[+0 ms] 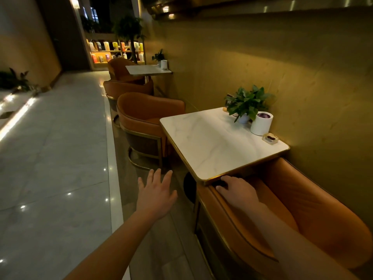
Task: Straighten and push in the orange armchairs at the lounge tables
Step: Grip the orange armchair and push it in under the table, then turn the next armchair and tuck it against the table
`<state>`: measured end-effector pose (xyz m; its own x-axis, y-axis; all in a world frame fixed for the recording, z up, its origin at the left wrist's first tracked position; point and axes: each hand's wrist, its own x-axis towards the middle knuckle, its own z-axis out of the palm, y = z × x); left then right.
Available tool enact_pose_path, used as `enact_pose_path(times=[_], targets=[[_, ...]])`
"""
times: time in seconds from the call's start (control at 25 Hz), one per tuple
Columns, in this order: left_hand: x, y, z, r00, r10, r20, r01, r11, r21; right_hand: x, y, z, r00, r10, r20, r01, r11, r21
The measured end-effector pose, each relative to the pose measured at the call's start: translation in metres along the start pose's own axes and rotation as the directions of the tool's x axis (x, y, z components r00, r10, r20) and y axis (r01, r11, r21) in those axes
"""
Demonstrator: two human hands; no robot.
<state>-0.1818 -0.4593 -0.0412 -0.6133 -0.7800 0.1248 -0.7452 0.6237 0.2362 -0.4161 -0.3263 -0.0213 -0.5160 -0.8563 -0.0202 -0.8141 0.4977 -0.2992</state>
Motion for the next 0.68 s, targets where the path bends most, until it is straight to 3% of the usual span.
enact_pose_path(times=[0.32, 0.68], targets=[[0.143, -0.104, -0.002, 0.996, -0.074, -0.056, 0.076, 0.997, 0.032, 0.172, -0.092, 0.028, 0.997, -0.074, -0.034, 0.073, 0.997, -0.025], [0.3, -0.221, -0.016, 0.995, -0.097, -0.028, 0.099, 0.992, 0.08, 0.357, -0.2, 0.06, 0.992, -0.123, 0.04, 0.123, 0.992, 0.014]])
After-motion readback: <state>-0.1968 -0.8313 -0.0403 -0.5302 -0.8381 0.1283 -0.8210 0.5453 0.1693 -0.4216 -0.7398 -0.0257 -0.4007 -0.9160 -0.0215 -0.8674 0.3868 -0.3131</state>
